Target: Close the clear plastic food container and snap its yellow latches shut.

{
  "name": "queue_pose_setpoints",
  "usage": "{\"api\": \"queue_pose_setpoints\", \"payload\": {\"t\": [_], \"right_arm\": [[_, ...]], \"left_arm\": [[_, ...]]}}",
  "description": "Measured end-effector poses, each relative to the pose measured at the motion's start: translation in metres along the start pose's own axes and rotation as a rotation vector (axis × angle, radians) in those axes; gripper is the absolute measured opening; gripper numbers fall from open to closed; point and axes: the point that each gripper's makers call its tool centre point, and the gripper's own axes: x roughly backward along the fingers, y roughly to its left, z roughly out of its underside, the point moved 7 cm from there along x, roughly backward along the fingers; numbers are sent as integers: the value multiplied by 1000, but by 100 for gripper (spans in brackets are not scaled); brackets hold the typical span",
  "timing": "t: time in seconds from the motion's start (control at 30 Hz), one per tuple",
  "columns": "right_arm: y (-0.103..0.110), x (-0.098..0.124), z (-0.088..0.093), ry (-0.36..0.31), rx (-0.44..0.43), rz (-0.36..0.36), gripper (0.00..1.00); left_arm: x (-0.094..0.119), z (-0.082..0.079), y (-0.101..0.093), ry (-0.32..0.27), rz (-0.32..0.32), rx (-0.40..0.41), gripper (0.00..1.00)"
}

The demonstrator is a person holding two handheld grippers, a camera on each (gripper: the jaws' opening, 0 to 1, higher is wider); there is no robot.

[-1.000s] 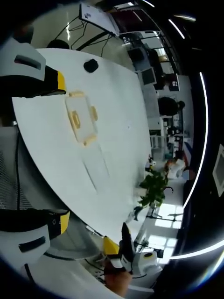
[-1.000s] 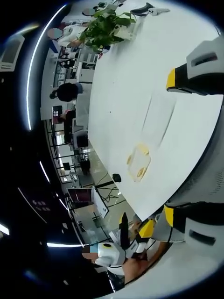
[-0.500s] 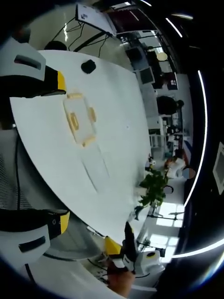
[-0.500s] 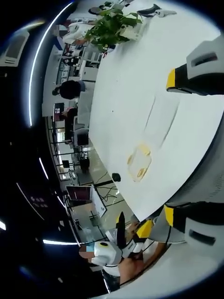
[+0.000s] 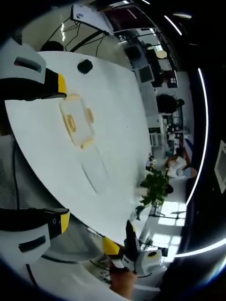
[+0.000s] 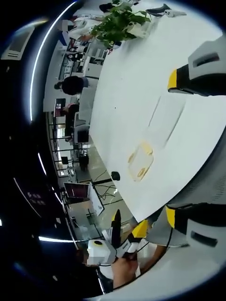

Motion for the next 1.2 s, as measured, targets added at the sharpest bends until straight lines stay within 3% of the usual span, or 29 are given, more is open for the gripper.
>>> {"api": "queue_pose_setpoints", "payload": {"t": [0.43, 0.87, 0.97, 1.07, 1.2], "right_arm": [[-5, -18, -12, 12, 50, -28, 96], [-6, -41, -20, 42, 117, -65, 95], [-8, -47, -22, 53, 146, -66, 95], [-8, -54, -24, 67, 180, -81, 95], [-9, -63, -28, 77, 233, -97, 95]], "left_arm": [[-9, -5, 13, 24, 30, -60, 93], [-15, -6, 34, 45, 78, -169, 94], [-16, -7, 39, 47, 99, -193, 94], [-18, -7, 42, 34, 167, -182, 94], [-22, -4, 48, 49, 182, -233, 95]]}}
